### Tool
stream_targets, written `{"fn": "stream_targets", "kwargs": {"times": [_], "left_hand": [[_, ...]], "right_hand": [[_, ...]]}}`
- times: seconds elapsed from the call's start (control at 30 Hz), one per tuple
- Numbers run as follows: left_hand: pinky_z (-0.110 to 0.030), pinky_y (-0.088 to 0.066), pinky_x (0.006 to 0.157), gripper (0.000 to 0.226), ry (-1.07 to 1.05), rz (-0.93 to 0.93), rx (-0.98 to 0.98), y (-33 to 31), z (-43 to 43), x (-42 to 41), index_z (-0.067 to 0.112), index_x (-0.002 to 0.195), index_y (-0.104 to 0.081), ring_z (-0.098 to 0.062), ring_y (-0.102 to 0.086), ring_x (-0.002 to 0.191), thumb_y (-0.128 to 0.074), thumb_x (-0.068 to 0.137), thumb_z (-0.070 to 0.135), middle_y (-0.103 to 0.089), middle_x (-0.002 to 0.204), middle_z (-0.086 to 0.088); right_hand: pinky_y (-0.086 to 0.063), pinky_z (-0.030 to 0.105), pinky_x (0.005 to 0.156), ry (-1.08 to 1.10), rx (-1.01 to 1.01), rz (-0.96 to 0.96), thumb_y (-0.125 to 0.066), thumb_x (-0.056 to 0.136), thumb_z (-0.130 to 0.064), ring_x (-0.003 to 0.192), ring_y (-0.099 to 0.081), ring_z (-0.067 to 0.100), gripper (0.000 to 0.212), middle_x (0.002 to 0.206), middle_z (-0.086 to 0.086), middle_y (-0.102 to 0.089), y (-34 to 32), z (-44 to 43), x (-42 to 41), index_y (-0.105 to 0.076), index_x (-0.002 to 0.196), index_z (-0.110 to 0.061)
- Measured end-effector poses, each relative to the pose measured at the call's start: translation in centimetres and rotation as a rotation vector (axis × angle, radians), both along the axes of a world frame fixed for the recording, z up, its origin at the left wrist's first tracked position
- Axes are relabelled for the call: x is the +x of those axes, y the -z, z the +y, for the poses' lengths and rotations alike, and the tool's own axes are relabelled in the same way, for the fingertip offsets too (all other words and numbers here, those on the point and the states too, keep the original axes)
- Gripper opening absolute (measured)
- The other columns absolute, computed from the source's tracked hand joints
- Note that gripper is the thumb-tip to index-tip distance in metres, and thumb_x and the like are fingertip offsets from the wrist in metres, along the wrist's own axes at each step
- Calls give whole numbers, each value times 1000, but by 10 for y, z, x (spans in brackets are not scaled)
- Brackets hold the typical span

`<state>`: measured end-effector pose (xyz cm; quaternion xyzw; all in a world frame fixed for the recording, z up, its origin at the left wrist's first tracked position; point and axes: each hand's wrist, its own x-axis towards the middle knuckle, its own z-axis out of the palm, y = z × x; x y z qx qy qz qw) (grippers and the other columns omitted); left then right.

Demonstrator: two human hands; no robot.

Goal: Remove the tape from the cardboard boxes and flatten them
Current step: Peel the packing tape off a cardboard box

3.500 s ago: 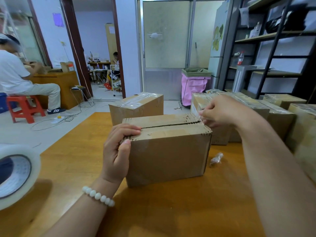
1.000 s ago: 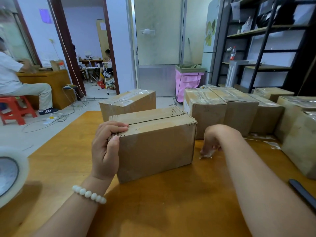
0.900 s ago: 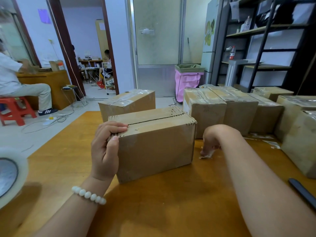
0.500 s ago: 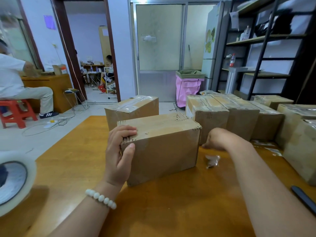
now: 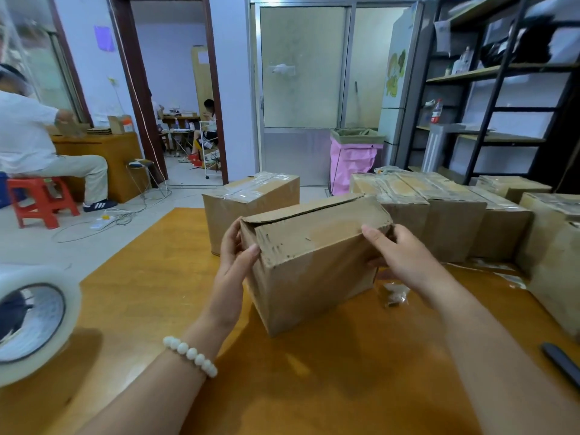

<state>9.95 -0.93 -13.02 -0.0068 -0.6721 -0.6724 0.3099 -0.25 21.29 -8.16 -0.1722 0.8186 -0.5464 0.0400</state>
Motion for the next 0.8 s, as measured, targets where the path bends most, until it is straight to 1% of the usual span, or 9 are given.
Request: {"fn": "stream_targets", "kwargs": {"times": [0.1, 0.2, 0.3, 0.4, 0.5, 0.57, 0.63, 0.7, 0.8], "left_hand": [[-11, -46, 87, 75, 42, 57, -107, 0, 4, 9, 39, 137, -38, 4, -52, 118, -61, 66, 50, -48, 137, 12], [-29, -44, 103, 70, 51, 63, -193, 2, 1, 12, 60, 136, -39, -3, -43, 130, -61, 70, 48, -43, 142, 18], [-44, -28, 116, 60, -7, 81, -338, 0, -1, 12, 66, 130, -39, -6, -30, 139, -55, 76, 45, -42, 138, 33], [-35, -22, 117, 58, -124, 97, -475, -1, -1, 9, 60, 133, -43, -3, -22, 142, -55, 77, 51, -38, 140, 39], [-35, -35, 106, 69, -199, -87, -263, -3, -1, 9, 53, 135, -40, -11, -31, 139, -61, 71, 63, -34, 146, 30], [-32, -40, 96, 77, -118, -253, 21, -6, -1, 7, 36, 144, -36, -16, -37, 135, -57, 75, 64, -36, 151, 10], [-30, -43, 86, 65, 26, -353, 259, -9, 1, 5, 22, 141, -41, -21, -47, 127, -48, 90, 61, -51, 140, -2], [-30, -44, 83, 57, 77, -392, 321, -11, 4, 7, 20, 138, -47, -19, -53, 117, -39, 95, 56, -58, 128, -1], [-36, -46, 76, 58, 64, -395, 427, -14, 2, 8, 18, 126, -59, -22, -62, 104, -35, 95, 61, -69, 113, -8]], "right_hand": [[-54, 43, 87, -65, -142, -96, -52, 66, -72, 102, -62, 20, 81, 120, 1, -56, 4, -2, -4, -42, 127, -20], [-52, 43, 91, -110, -237, -194, -56, 55, -76, 110, -60, 23, 106, 134, 5, -51, 11, -6, -6, -30, 142, -20], [-51, 47, 92, -133, -282, -275, -59, 57, -74, 118, -54, 28, 104, 138, 6, -47, 20, -12, -8, -30, 142, -22], [-49, 50, 95, -127, -244, -317, -55, 76, -63, 108, -60, 25, 83, 129, 6, -53, 25, -16, -8, -30, 141, -19], [-51, 48, 92, -78, -252, -271, -57, 89, -47, 110, -56, 23, 73, 130, 4, -49, 25, -12, -14, -16, 146, -29], [-53, 44, 86, -62, -268, -244, -56, 94, -34, 106, -54, 21, 71, 122, 1, -47, 23, -7, -17, -10, 148, -36], [-53, 36, 76, -90, -255, -233, -54, 96, -27, 106, -56, 21, 58, 123, 4, -52, 22, -6, -18, -23, 144, -36], [-51, 30, 68, -132, -215, -221, -53, 97, -27, 110, -58, 21, 45, 127, 7, -55, 25, -8, -17, -34, 138, -32], [-54, 31, 71, -200, -144, -229, -56, 95, -32, 113, -58, 20, 54, 134, 4, -52, 34, -10, -18, -34, 144, -31]]}}
